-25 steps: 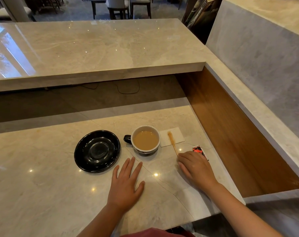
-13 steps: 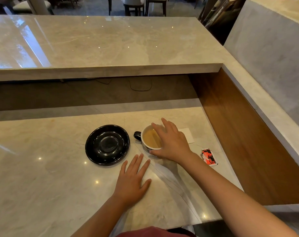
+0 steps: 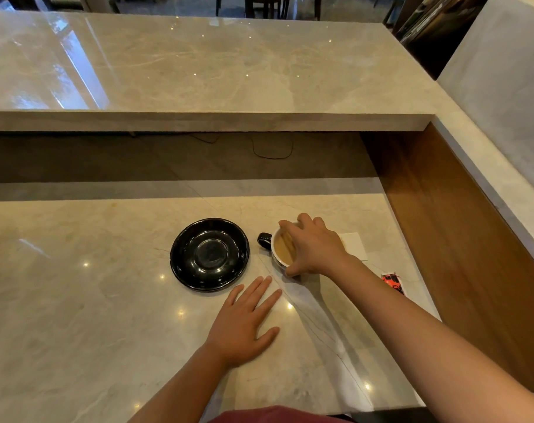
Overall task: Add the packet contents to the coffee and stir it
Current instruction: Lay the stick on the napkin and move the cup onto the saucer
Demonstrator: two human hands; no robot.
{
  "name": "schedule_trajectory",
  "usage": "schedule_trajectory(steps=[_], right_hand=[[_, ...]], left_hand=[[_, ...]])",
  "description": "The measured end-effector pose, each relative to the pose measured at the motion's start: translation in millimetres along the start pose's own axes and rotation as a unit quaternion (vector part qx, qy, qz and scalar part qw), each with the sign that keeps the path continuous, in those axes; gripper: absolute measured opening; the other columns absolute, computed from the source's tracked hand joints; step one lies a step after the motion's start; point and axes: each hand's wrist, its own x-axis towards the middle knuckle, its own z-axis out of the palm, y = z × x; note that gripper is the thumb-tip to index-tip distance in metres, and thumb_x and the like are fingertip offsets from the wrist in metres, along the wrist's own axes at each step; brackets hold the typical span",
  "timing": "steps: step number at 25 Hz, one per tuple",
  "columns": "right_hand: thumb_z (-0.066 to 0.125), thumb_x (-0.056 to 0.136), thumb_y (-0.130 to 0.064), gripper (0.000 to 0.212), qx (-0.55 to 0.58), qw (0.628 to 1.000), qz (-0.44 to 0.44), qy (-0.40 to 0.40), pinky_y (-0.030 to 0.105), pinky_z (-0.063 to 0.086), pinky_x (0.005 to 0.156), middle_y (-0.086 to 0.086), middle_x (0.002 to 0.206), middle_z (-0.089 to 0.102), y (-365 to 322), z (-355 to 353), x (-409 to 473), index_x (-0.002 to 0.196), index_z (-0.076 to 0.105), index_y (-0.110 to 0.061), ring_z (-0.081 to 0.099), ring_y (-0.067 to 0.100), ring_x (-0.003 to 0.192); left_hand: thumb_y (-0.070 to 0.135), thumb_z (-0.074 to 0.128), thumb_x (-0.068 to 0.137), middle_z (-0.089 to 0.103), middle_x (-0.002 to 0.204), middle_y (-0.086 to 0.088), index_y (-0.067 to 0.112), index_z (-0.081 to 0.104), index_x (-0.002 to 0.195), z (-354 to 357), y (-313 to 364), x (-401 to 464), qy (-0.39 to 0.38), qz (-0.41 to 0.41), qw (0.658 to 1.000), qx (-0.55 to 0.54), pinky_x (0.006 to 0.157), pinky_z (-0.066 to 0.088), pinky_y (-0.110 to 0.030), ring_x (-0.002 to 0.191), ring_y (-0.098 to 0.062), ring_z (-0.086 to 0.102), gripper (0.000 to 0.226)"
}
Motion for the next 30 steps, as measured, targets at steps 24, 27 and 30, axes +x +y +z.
schedule_trajectory(steps=[24,27,30], right_hand=[[0.076,0.058,-0.049,0.091,0.024,0.986,-0.166,0.022,0.039,0.047,0.075,0.009,0.131,0.039,-113.3,-29.6,45.6,0.134,0.03,-0.029,0.038,0.029,0.114],[0.077,0.059,-0.049,0.092,0.015,0.985,-0.171,0.01,0.042,0.05,0.078,0.01,0.133,0.038,-121.0,-25.9,51.5,0.135,0.03,-0.028,0.037,0.031,0.115],[0.077,0.059,-0.049,0.092,0.003,0.985,-0.173,0.006,0.042,0.051,0.079,0.011,0.132,0.039,-124.6,-22.8,54.3,0.135,0.03,-0.028,0.036,0.031,0.115]], left_hand=[[0.056,0.032,0.093,-0.001,0.153,0.0,0.033,0.001,0.146,-9.0,-1.4,-2.1,-0.022,0.02,0.999,-0.013,0.109,-0.01,-0.043,0.139,-0.015,-0.01,0.066],[0.057,0.03,0.092,-0.001,0.15,0.0,0.034,-0.007,0.143,-8.4,-2.2,-2.1,-0.018,0.021,0.999,-0.025,0.108,-0.009,-0.043,0.139,-0.015,-0.009,0.067],[0.058,0.027,0.092,-0.001,0.15,0.001,0.033,-0.008,0.142,-7.3,-1.8,-2.0,-0.015,0.02,0.999,-0.027,0.109,-0.008,-0.044,0.138,-0.015,-0.009,0.066]])
